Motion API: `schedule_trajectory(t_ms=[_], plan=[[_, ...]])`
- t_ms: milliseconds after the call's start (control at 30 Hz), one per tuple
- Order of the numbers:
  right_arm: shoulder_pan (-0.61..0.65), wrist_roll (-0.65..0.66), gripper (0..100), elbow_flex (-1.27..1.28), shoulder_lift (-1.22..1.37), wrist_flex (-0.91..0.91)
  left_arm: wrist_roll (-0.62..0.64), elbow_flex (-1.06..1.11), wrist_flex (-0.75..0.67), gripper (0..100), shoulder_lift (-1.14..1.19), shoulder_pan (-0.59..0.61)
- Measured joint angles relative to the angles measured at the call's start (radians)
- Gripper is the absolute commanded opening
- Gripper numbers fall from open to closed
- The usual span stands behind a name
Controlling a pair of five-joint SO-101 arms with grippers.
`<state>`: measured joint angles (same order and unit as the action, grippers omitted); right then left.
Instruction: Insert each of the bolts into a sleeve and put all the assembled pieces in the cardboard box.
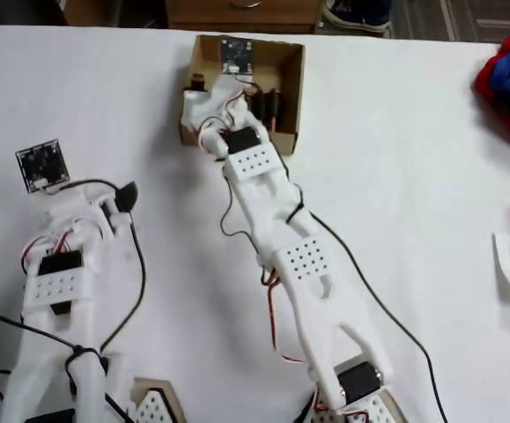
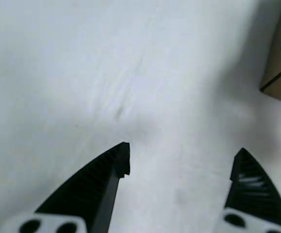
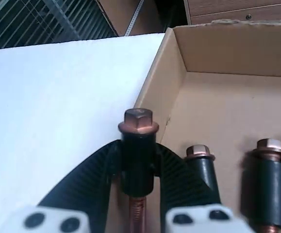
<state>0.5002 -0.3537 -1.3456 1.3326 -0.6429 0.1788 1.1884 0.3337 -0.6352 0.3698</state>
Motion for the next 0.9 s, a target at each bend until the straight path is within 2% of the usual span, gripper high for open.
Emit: schedule_trajectory(t_ms=[200,400,667,767,900], plan=[[0.0,0.0,12.7,0.014,0.003,0.002,0.0,0.0,0.0,34,0.0,0.0],[0.002,0.0,8.6,0.015,0.009,0.002,0.0,0.0,0.0,34,0.0,0.0],[-0.018,0.0,8.0,-0.006,0.009,-0.003,0.0,0.0,0.0,34,0.0,-0.002],[-0.064,0.077,8.0,-0.086,0.009,-0.063,0.0,0.0,0.0,34,0.0,0.002],[-0.118,0.27,8.0,-0.249,0.009,-0.199,0.0,0.0,0.0,34,-0.002,-0.002]])
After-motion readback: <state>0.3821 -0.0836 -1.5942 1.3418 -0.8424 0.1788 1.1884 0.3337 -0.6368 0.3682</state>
